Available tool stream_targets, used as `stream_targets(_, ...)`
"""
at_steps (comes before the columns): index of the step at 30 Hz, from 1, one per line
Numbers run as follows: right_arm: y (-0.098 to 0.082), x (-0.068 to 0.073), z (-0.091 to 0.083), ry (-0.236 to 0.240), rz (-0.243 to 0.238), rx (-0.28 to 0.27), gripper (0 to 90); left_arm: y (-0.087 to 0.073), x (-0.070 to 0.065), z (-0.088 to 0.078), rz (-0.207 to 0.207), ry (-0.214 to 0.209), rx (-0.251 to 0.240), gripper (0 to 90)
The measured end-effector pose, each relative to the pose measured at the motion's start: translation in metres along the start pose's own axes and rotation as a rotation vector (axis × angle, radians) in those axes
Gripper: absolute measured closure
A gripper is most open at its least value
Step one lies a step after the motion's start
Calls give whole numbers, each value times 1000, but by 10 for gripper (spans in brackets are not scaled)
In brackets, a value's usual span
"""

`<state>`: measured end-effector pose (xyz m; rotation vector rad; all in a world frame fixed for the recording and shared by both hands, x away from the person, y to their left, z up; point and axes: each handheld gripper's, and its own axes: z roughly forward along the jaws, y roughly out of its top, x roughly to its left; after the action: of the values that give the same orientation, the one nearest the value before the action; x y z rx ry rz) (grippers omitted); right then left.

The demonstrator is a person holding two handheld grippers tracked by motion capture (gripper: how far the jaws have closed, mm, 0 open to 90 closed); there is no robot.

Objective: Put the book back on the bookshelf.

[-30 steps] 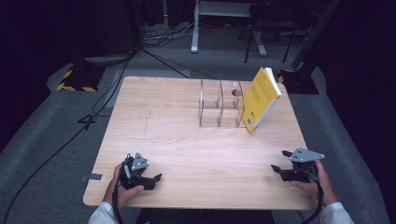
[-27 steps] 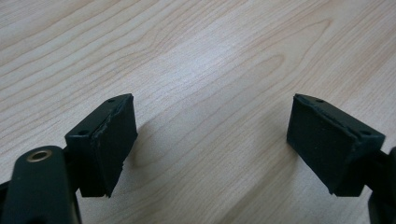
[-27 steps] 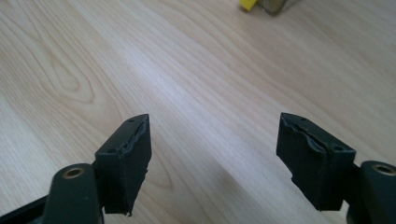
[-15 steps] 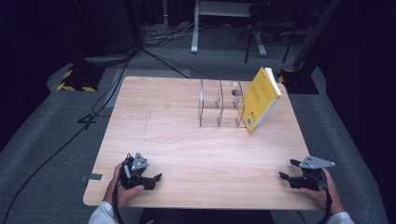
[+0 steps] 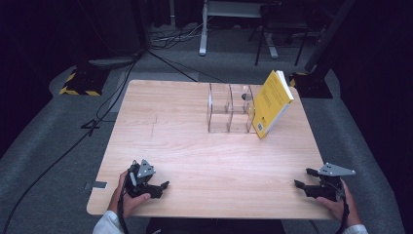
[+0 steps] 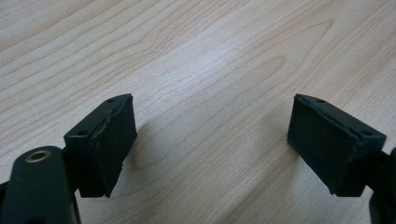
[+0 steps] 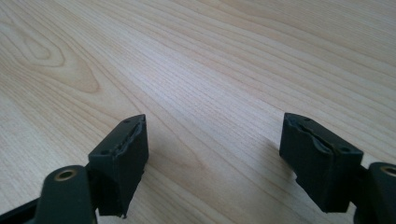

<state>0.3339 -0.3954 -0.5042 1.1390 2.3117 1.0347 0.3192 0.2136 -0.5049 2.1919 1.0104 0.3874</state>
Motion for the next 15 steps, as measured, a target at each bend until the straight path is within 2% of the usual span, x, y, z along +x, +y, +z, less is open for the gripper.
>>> stream_targets(15, 0, 0, 0, -4, 4, 1, 236, 1, 0, 0, 7, 9, 1, 161)
